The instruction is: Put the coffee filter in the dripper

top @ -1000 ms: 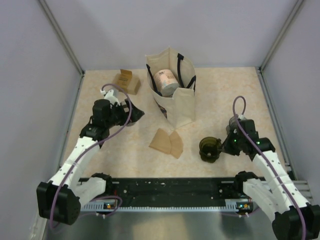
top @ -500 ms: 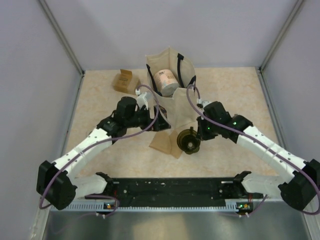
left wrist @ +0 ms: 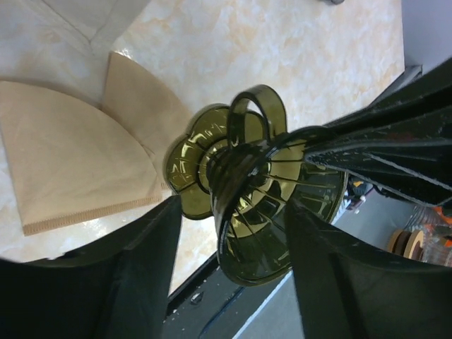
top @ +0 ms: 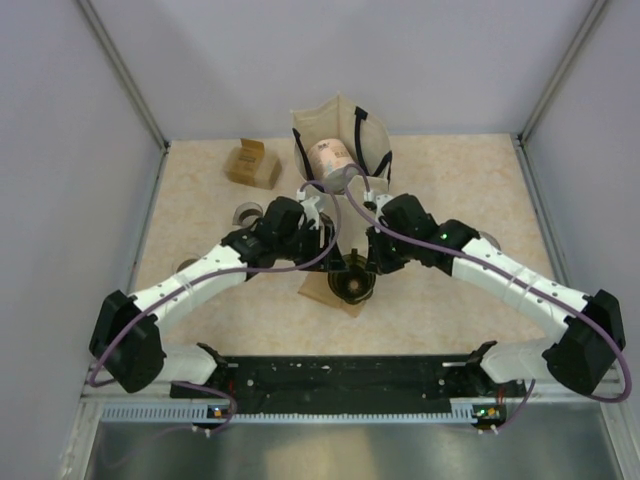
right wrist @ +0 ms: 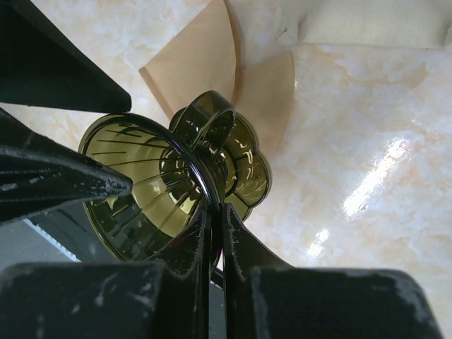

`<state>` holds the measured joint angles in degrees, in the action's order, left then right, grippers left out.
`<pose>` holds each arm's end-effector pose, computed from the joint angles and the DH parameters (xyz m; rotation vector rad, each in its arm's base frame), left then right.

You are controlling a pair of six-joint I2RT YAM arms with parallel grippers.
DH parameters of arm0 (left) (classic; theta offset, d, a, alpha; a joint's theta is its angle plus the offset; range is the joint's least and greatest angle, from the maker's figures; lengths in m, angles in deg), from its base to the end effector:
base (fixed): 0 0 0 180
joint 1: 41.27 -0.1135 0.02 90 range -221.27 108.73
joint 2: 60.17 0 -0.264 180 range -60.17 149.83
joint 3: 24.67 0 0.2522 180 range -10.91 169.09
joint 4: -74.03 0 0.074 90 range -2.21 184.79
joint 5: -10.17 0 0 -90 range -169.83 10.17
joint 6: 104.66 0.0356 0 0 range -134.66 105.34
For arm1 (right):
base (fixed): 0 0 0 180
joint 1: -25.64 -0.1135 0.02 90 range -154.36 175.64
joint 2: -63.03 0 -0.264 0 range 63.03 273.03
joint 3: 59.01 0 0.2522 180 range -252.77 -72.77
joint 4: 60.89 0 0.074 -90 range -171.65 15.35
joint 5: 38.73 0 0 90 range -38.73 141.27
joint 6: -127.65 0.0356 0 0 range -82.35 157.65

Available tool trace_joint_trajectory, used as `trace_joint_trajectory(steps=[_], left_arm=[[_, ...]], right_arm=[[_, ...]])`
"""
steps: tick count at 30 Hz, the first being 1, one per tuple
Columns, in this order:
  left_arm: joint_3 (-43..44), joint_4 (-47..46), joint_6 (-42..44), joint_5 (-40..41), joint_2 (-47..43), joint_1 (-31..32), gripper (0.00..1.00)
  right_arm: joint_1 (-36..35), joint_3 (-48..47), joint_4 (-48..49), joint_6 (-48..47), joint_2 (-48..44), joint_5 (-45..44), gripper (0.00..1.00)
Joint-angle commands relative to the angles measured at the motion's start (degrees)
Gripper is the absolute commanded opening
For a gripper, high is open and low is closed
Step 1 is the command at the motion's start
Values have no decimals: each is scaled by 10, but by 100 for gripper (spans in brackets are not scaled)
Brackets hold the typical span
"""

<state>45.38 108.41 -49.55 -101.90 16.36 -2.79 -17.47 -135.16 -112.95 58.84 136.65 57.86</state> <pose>0.2187 -0.1909 0.2718 0.2968 2.4564 -1.0586 0.1932 0.1865 0.2947 -0.5343 2.4762 0.6202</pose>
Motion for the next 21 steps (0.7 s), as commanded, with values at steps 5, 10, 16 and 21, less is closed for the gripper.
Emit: trace_joint_trajectory(steps=[5, 10, 16, 21], left_arm=[[30, 20, 17, 62, 15, 20, 35], [40, 24, 39, 63, 24, 35, 31], [51, 39, 47, 98, 30, 42, 0], [69, 78, 33, 148, 21, 42, 0]], right_arm=[[-6, -39, 38, 7, 0, 27, 0], [-6, -26, 61, 15, -4, 35, 0], [-6, -25, 68, 17, -9, 35, 0], [-6, -24, 68, 17, -29, -25, 53]])
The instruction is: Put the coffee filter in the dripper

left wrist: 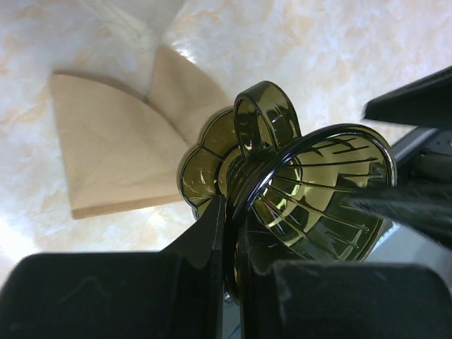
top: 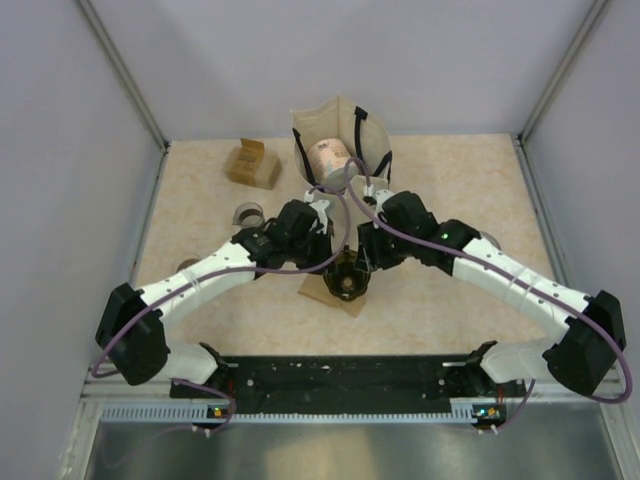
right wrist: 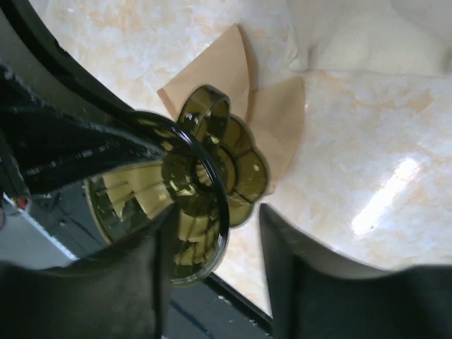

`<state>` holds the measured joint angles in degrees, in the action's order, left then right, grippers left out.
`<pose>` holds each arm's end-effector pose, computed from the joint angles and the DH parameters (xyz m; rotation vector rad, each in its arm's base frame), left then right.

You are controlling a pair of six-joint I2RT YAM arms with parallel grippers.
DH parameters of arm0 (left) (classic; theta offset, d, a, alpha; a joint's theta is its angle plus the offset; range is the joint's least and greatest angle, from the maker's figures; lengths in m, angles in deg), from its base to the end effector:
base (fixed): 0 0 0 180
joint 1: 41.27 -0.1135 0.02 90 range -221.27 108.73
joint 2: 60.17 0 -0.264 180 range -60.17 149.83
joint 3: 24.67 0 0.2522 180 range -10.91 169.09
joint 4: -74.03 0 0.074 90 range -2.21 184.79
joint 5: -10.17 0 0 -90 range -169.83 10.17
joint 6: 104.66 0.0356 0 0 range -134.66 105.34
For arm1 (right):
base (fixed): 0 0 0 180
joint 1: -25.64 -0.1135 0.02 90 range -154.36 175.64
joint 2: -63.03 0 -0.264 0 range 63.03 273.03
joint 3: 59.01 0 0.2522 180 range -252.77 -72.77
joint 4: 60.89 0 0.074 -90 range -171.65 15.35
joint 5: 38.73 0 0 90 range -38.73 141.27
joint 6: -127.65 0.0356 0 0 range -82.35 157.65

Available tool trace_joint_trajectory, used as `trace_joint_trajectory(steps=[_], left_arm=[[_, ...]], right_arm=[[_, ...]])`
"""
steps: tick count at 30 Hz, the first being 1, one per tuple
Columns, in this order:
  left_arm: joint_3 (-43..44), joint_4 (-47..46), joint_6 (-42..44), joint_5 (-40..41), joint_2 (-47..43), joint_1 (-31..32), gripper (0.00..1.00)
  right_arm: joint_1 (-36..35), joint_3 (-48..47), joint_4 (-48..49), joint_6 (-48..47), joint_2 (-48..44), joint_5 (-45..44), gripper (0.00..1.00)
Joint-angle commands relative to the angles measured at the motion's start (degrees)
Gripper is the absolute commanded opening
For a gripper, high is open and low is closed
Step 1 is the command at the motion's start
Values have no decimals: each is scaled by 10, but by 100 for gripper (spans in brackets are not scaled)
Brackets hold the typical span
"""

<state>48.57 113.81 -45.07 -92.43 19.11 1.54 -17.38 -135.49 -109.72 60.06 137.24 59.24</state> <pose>0.2130 -0.2079 0.2684 0.3846 2.4945 -0.8337 0.1979 0.1914 0.2982 -0.5135 2.4377 0.6821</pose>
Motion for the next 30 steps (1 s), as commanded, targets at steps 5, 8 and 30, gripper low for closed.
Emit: trace_joint_trajectory(steps=[5, 8, 30], left_arm=[[45, 72, -27, 114, -27, -2, 0], [45, 113, -46, 192, -60, -6, 0], [203, 183, -97, 153, -39, -355, 0]], right_arm=[[-7, -9, 39, 8, -93, -129, 99], [-7, 13, 43, 10, -148, -196, 99], [49, 207, 146, 46, -325, -402, 99]])
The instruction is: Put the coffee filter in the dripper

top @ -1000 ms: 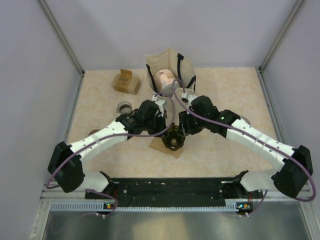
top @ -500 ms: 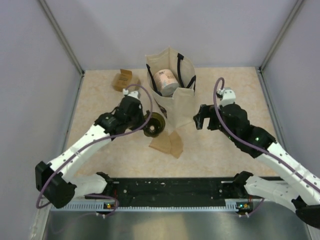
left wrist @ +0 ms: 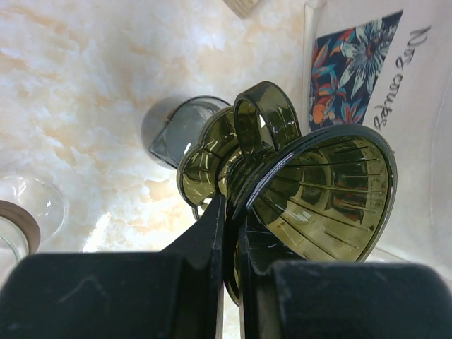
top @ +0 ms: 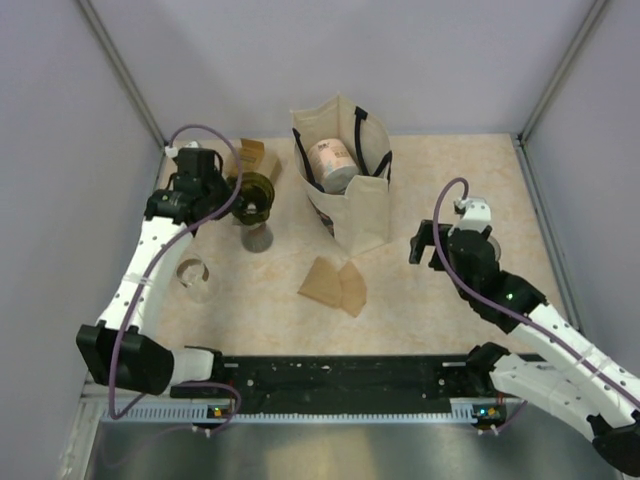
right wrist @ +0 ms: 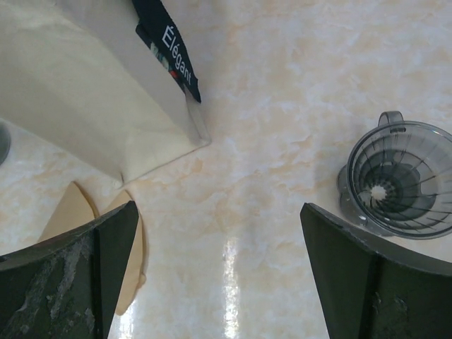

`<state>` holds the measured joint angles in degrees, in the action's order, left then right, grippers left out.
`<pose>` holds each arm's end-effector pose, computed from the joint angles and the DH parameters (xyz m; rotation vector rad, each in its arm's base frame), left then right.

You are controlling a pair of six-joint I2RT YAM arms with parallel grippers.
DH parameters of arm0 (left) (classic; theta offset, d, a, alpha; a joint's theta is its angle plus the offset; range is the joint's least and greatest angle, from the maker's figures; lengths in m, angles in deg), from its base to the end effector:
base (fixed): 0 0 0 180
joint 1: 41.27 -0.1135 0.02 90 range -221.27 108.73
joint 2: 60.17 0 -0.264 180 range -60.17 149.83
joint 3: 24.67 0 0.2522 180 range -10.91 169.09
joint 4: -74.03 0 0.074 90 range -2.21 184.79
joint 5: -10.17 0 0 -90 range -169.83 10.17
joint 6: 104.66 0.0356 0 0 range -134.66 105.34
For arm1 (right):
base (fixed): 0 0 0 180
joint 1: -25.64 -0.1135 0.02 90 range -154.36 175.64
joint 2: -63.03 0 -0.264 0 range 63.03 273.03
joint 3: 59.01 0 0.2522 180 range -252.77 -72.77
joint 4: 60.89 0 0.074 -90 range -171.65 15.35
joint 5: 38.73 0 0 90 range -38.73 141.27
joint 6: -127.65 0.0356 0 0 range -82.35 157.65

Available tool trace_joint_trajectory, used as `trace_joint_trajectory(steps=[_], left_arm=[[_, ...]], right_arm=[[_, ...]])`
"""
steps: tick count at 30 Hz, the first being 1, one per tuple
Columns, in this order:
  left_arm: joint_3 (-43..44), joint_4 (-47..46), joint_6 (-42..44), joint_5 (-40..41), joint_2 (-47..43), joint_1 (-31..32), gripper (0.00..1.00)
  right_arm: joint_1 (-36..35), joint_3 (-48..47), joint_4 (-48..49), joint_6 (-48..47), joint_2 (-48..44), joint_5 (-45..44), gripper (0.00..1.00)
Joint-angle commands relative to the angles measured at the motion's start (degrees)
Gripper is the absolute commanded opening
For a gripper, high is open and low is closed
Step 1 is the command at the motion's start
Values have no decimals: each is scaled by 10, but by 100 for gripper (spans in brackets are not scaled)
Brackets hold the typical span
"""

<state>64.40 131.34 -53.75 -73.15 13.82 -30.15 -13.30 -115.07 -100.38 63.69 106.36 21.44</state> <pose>0.2674 -0.0483 0.3594 -0.6192 2.2382 -0.3135 0.1415 0.0916 0.3030 0.0988 1.9754 0.2070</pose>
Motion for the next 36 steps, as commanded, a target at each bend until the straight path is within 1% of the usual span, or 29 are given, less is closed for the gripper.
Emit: trace_joint_trajectory(steps=[1, 2, 3, 7, 11, 15, 17, 19, 22, 27, 36], left_arm=[[50, 14, -13, -55, 25, -52, 0], [55, 14, -13, -64, 32, -63, 0], [58, 13, -10, -97, 39, -71, 0], [65, 6, 4, -138, 56, -84, 0], [74, 16, 7, -140, 76, -100, 0], [70, 1, 6, -140, 84, -108, 0], [70, -6, 8, -162, 91, -130, 0], [70, -12, 14, -170, 95, -134, 0], [74, -11, 20, -206, 107, -136, 0], [77, 7, 17, -169, 105, -136, 0], [72, 8, 18, -170, 113, -138, 0]], right_arm=[[9, 3, 53, 10, -15, -24, 99], [11, 5, 53, 10, -14, -23, 99], [11, 6, 54, 9, -14, -21, 99], [15, 6, 57, 9, -7, -14, 99], [18, 4, 56, 2, 4, 4, 99], [18, 1, 56, 2, 11, 10, 99], [19, 1, 56, 1, 12, 13, 99], [19, 2, 56, 1, 12, 13, 99], [19, 2, 55, 0, 11, 10, 99], [19, 4, 53, 0, 12, 6, 99], [20, 2, 52, -1, 11, 6, 99]])
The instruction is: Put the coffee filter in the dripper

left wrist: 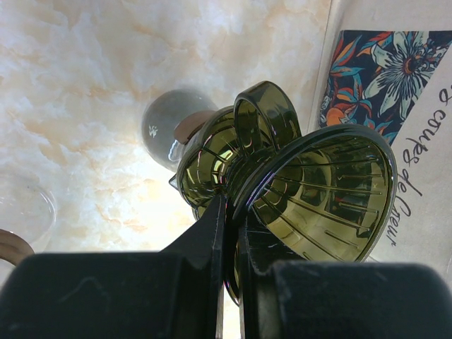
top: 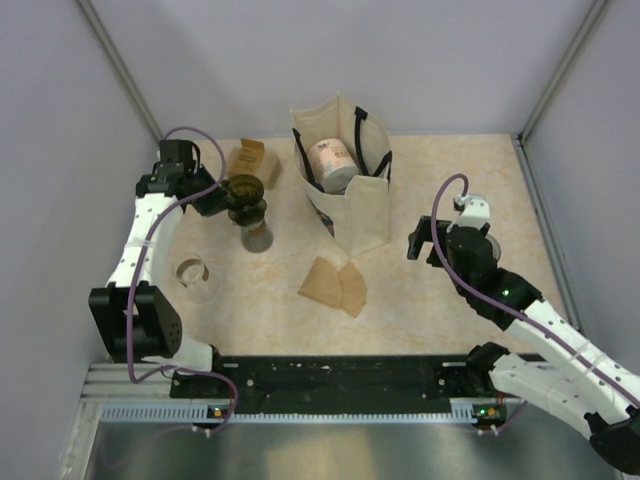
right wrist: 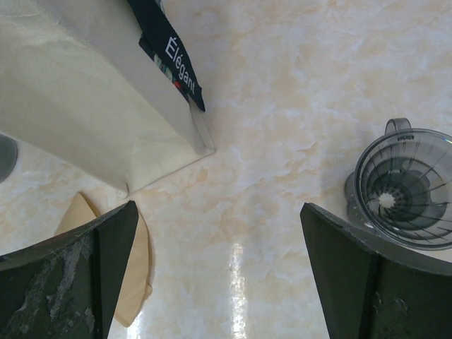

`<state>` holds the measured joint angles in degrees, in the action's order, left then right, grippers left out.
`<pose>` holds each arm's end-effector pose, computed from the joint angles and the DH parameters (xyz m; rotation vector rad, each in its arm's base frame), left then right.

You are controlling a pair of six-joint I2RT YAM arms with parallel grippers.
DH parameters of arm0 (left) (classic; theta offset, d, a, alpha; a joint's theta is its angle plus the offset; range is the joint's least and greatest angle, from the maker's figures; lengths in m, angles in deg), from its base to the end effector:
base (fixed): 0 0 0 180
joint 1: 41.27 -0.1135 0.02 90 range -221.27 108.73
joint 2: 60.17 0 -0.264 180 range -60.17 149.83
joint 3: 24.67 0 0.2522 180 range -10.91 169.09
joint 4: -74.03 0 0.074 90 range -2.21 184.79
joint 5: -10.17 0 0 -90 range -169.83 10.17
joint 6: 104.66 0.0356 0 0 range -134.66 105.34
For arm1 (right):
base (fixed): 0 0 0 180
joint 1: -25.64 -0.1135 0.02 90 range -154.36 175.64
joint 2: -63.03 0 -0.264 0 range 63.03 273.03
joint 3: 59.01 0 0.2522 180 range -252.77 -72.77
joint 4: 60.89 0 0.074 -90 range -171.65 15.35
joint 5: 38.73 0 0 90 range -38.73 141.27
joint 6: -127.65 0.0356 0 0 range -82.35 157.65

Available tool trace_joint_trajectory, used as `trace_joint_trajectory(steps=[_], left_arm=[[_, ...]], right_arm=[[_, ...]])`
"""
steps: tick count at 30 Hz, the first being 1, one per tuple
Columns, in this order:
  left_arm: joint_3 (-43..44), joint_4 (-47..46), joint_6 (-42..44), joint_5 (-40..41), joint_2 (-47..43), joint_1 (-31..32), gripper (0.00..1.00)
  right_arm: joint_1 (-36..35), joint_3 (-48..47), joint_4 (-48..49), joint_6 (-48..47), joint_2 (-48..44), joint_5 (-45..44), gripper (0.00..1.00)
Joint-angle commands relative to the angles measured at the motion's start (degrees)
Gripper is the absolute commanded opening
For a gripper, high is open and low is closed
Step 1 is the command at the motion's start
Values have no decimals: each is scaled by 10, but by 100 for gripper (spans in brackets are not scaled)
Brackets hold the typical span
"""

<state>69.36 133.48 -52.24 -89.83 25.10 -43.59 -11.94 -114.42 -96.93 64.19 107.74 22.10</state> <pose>0.3166 0.0066 0.3306 -0.7787 2.3739 -0.4783 0.1494 0.0931 0.3011 0.1310 1.9560 0.2233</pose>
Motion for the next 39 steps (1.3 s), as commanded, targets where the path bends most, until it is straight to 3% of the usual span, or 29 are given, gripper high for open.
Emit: trace_joint_trajectory(steps=[1, 27, 33, 39], left_arm=[[23, -11, 5, -5, 3, -2, 0], [19, 30, -1, 6, 4, -2, 12], [30, 41, 5, 0, 16, -4, 19], [37, 44, 13, 6, 9, -3, 36]], right_arm=[[7, -5, 17, -5, -3, -3, 99], [7, -7, 0, 4, -15, -25, 99], [7, -6, -4, 4, -28, -25, 99], [7, -6, -6, 4, -30, -20, 99]])
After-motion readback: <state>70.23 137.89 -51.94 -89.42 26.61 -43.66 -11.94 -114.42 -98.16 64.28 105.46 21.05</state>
